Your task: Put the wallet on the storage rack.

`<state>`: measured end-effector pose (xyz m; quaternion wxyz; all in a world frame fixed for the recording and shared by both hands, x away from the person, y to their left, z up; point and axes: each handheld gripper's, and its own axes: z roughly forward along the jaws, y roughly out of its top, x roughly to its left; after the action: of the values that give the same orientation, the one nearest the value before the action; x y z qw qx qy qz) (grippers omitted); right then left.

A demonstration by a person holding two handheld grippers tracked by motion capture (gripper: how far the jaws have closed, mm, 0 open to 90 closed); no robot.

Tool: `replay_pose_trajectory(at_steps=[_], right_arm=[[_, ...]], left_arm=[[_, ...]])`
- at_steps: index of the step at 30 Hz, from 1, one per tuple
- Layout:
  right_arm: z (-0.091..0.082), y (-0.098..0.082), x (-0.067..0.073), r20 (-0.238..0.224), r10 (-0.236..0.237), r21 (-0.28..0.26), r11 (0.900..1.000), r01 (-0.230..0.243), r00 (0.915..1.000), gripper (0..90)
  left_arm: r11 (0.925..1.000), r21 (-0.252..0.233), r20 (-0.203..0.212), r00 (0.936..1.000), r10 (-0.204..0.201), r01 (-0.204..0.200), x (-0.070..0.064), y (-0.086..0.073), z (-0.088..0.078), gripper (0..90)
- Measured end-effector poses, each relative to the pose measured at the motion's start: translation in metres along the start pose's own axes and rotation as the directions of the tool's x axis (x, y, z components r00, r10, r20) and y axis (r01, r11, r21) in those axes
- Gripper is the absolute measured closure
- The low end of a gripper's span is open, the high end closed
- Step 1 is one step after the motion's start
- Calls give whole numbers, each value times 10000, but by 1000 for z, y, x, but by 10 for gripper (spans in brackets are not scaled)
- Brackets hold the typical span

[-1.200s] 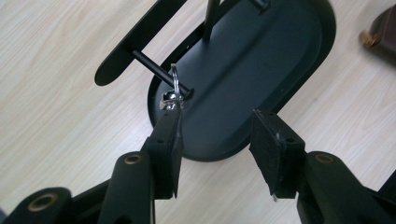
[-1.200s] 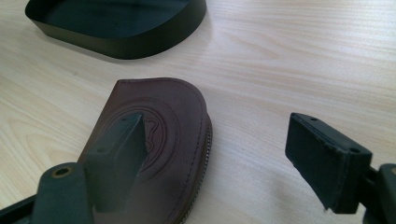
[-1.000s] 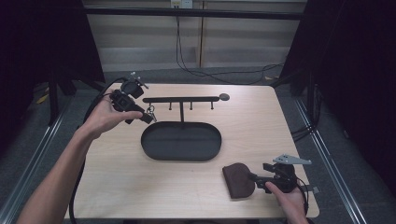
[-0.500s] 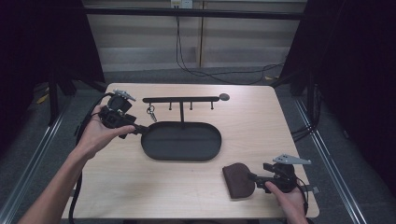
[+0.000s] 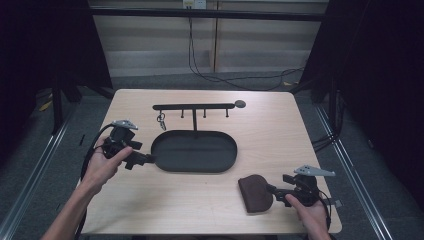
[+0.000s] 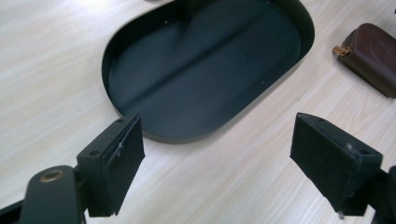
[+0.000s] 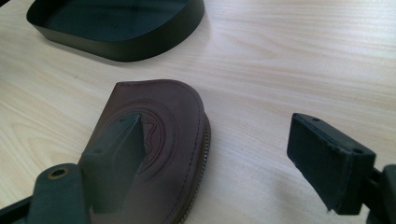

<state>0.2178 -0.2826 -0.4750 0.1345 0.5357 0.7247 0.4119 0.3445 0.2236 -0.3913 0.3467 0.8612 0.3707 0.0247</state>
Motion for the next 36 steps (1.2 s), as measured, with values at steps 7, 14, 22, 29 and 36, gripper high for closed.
replay_pose_trajectory(at_steps=[7,14,22,29,36], right_arm=[[1,-1,0,-115,38,197,9998,-36,9999,207],[-1,4,3,-160,59,227,9997,-55,9999,208],[-3,8,11,-512,-367,771,9962,406,9980,174],[-7,12,12,-892,-393,936,9945,476,9952,175],[4,24,21,-847,-739,1448,9857,856,9937,214]], left_arm=[[9989,-460,-41,10000,-21,20,-5,-31,5,183],[9869,-1574,-783,9958,-474,346,-8,-63,2,229],[9821,-1713,-346,9958,-850,779,-20,-93,-1,213],[9860,-1574,-97,9983,-570,548,-32,-117,6,188],[9766,-2038,-368,9963,-774,683,-31,-121,8,191]])
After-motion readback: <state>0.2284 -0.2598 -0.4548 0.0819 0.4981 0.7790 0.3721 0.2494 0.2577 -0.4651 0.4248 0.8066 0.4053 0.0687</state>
